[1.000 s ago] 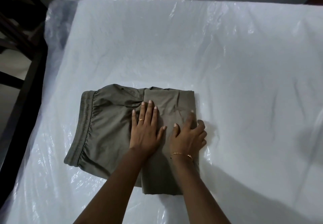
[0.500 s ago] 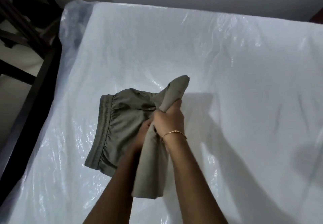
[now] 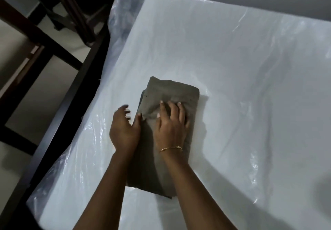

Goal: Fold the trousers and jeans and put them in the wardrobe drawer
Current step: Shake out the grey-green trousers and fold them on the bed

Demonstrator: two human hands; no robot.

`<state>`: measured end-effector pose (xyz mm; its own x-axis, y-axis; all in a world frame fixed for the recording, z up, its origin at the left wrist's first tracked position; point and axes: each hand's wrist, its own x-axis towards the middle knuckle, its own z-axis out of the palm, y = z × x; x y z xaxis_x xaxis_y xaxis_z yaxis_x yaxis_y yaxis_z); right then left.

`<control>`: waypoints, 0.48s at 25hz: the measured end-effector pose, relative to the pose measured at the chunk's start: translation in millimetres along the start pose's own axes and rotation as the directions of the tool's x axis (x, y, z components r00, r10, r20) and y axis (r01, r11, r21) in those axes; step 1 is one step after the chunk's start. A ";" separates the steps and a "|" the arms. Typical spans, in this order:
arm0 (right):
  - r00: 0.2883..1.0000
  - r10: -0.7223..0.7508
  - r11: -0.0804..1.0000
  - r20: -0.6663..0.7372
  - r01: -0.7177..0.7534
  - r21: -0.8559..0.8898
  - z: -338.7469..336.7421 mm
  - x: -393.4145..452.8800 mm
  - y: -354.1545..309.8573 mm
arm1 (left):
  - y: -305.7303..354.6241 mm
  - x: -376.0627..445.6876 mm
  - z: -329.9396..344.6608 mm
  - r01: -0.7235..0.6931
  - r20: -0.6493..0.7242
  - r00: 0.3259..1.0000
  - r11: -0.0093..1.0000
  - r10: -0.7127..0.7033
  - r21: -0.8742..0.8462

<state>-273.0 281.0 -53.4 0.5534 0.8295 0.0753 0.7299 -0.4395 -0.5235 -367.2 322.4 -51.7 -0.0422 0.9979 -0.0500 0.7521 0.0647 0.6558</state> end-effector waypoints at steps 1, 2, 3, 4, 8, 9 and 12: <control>0.998 -0.060 0.988 -0.033 0.055 -0.141 7.7 -4.3 12.3 | 5.9 -1.8 4.9 -0.142 -0.058 0.987 0.985 0.148 0.095; 0.997 -0.073 0.976 -0.018 0.068 -0.205 11.8 -6.4 20.2 | 7.2 -4.1 12.3 -0.299 -0.029 0.951 0.940 0.308 0.166; 0.998 -0.061 0.972 -0.005 0.058 -0.227 18.3 -7.0 24.5 | 3.0 -6.4 22.0 -0.444 0.035 0.893 0.868 0.448 0.223; 0.999 -0.032 0.973 0.021 0.036 -0.227 24.3 -6.2 25.7 | -4.9 -7.7 31.8 -0.532 0.108 0.846 0.809 0.522 0.249; 0.997 -0.007 0.946 0.074 0.030 -0.323 37.8 -1.0 30.7 | -23.4 2.0 46.4 -0.515 0.195 0.855 0.834 0.481 0.198; 0.998 0.004 0.945 0.063 0.017 -0.327 41.3 0.1 30.5 | -25.2 3.5 48.9 -0.501 0.203 0.860 0.850 0.467 0.166; 0.999 -0.002 0.942 0.048 0.018 -0.336 52.8 0.5 33.1 | -31.5 8.6 56.2 -0.481 0.227 0.866 0.866 0.445 0.136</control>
<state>-269.7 285.1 -115.5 0.5321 0.8459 0.0357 0.8321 -0.5147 -0.2068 -354.2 328.4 -115.2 0.4474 0.8910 0.0776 0.7614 -0.4250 0.4896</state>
